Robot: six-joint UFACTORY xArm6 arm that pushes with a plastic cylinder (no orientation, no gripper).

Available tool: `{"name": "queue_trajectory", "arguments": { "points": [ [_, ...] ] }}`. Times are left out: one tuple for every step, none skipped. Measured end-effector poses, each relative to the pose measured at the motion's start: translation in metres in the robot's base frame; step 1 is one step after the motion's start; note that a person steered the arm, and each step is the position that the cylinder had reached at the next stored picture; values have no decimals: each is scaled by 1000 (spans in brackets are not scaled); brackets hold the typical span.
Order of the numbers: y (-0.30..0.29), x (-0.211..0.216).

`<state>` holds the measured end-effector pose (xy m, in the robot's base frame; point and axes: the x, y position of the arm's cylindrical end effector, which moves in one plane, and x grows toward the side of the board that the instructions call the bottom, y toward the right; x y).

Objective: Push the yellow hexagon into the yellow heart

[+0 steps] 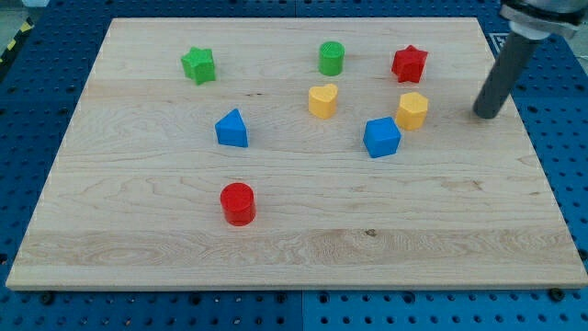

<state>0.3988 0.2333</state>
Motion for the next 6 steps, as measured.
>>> {"name": "queue_trajectory", "arguments": {
  "points": [
    [-52, 0],
    [-86, 0],
    [-120, 5],
    [-149, 18],
    [-149, 43],
    [-149, 75]
  ]
}}
